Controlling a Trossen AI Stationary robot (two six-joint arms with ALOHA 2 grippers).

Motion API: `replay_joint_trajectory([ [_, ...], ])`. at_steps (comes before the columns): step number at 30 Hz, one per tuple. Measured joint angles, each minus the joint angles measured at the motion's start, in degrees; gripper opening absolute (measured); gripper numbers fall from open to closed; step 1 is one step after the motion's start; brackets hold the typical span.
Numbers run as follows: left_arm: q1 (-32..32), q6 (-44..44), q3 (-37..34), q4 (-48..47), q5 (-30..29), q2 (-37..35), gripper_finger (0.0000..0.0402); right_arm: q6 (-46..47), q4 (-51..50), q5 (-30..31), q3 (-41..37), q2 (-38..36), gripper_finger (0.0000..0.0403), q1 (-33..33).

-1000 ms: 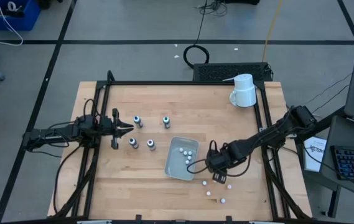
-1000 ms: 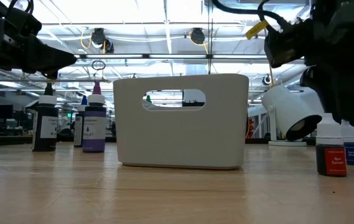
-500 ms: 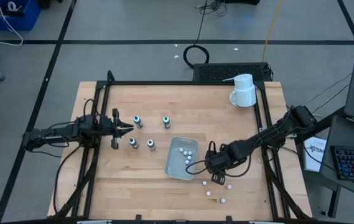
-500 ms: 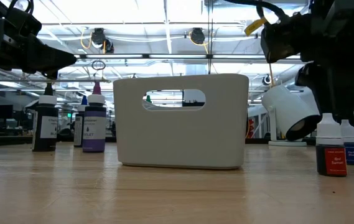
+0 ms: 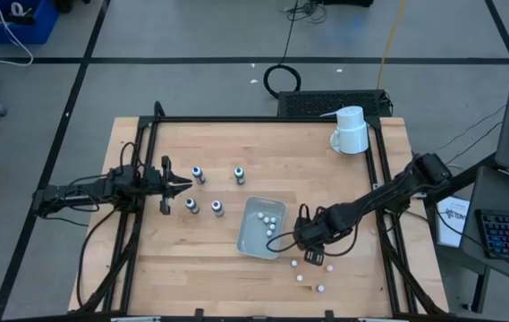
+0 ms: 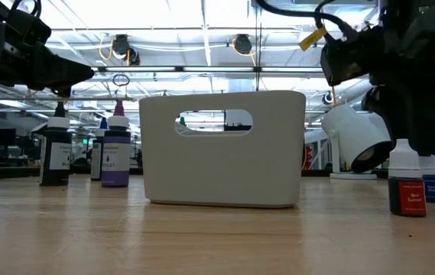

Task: Pick & Place food coloring
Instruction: Put the small blue food coloring bottle into the white bin

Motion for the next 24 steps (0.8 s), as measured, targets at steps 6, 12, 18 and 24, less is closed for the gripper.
replay_joint_trajectory([
  [6, -0.01, 0.01, 0.00, 0.00, 0.00, 0.01, 0.0058, 0.00, -0.10, -0.58, -0.02, 0.83, 0.0178, -0.01],
  [12, 0.01, 0.01, 0.00, 0.02, 0.00, 0.01, 0.0058, 0.17, -0.09, -0.51, -0.02, 0.76, 0.0178, -0.01],
  [18, 0.01, 0.01, 0.00, 0.04, 0.00, 0.00, 0.0058, 0.23, -0.08, -0.51, -0.02, 1.60, 0.0178, -0.01],
  [24, 0.01, -0.01, 0.00, 0.02, 0.00, 0.01, 0.0058, 0.10, 0.55, -0.58, -0.07, 1.99, 0.0178, -0.01],
])
